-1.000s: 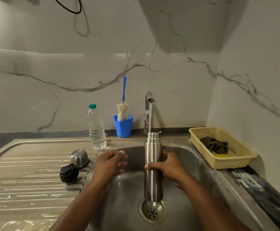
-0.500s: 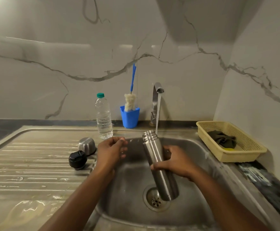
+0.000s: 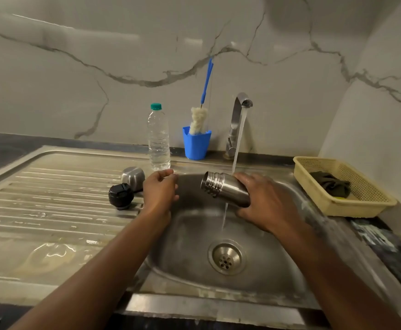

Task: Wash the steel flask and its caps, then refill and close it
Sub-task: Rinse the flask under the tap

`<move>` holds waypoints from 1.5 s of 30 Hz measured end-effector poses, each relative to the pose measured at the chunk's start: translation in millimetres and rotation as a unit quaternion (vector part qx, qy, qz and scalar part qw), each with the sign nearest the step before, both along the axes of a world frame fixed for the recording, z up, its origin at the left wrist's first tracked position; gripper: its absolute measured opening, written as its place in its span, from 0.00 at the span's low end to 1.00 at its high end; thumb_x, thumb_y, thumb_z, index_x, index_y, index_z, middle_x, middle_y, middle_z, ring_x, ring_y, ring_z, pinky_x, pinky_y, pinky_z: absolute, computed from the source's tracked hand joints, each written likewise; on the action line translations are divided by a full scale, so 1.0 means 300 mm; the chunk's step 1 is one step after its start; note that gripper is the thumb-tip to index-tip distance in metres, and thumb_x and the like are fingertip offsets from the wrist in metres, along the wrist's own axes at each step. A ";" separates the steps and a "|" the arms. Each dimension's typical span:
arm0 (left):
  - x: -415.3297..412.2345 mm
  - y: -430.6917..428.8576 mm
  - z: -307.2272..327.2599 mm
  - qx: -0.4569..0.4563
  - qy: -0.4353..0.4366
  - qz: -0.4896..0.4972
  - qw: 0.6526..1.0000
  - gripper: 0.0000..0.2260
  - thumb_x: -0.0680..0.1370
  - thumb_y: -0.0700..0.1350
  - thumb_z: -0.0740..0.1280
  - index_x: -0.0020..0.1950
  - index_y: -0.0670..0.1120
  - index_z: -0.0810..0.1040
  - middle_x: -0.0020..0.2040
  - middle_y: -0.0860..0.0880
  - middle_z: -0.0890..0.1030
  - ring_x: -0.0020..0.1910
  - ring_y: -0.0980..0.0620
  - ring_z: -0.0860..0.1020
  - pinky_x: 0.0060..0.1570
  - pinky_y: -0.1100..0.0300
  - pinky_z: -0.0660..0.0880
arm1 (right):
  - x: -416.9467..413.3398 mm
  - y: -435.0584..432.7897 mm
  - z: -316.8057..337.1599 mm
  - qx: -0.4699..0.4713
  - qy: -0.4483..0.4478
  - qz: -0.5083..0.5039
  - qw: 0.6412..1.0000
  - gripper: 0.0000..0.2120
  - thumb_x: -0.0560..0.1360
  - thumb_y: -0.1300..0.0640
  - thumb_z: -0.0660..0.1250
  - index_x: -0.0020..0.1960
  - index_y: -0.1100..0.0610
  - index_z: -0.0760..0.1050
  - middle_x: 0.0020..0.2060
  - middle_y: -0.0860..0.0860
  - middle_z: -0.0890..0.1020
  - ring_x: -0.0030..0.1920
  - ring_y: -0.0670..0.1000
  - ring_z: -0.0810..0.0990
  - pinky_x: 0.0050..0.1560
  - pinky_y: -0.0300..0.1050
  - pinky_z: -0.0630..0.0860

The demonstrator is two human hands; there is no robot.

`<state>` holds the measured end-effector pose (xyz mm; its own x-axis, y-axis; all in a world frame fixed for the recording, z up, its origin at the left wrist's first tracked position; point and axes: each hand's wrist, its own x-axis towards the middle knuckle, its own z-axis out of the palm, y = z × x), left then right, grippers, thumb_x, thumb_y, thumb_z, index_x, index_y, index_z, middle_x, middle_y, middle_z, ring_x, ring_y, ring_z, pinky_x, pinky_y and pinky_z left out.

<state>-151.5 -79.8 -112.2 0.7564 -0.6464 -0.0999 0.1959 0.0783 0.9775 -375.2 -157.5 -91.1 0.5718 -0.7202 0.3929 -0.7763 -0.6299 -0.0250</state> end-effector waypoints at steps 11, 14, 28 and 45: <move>-0.004 -0.001 0.003 0.020 0.002 0.004 1.000 0.03 0.83 0.43 0.68 0.55 0.51 0.80 0.56 0.47 0.82 0.57 0.48 0.82 0.60 0.47 0.82 | 0.007 0.012 0.018 -0.090 0.113 -0.024 0.989 0.37 0.71 0.48 0.76 0.77 0.38 0.65 0.66 0.48 0.75 0.68 0.54 0.70 0.69 0.56 0.64; 0.000 -0.005 0.000 0.023 0.002 0.002 1.000 0.04 0.83 0.42 0.68 0.56 0.50 0.80 0.56 0.47 0.82 0.55 0.49 0.81 0.59 0.47 0.82 | 0.009 0.017 0.025 -0.108 0.115 -0.028 0.987 0.37 0.70 0.49 0.77 0.76 0.39 0.67 0.66 0.49 0.76 0.68 0.55 0.71 0.70 0.58 0.64; -0.006 -0.010 -0.011 0.025 0.010 -0.031 0.999 0.04 0.83 0.42 0.69 0.56 0.49 0.81 0.57 0.45 0.83 0.54 0.48 0.80 0.57 0.47 0.81 | 0.007 0.008 0.035 -0.131 0.055 -0.061 0.988 0.39 0.67 0.50 0.78 0.76 0.40 0.68 0.62 0.48 0.76 0.63 0.54 0.72 0.66 0.56 0.67; -0.205 -0.180 0.073 0.085 -0.013 -0.248 0.965 0.11 0.86 0.44 0.62 0.56 0.40 0.83 0.53 0.40 0.85 0.52 0.44 0.82 0.57 0.48 0.78 | -0.011 -0.085 -0.106 0.180 -0.224 -0.054 0.956 0.41 0.63 0.39 0.78 0.73 0.42 0.71 0.61 0.45 0.82 0.56 0.47 0.82 0.56 0.49 0.81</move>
<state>-212.9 -133.7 -90.2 0.3614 -0.9058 -0.2212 0.1426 -0.1807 0.9731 -378.4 -182.9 -122.8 0.3186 -0.9004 0.2963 -0.6967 -0.4344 -0.5710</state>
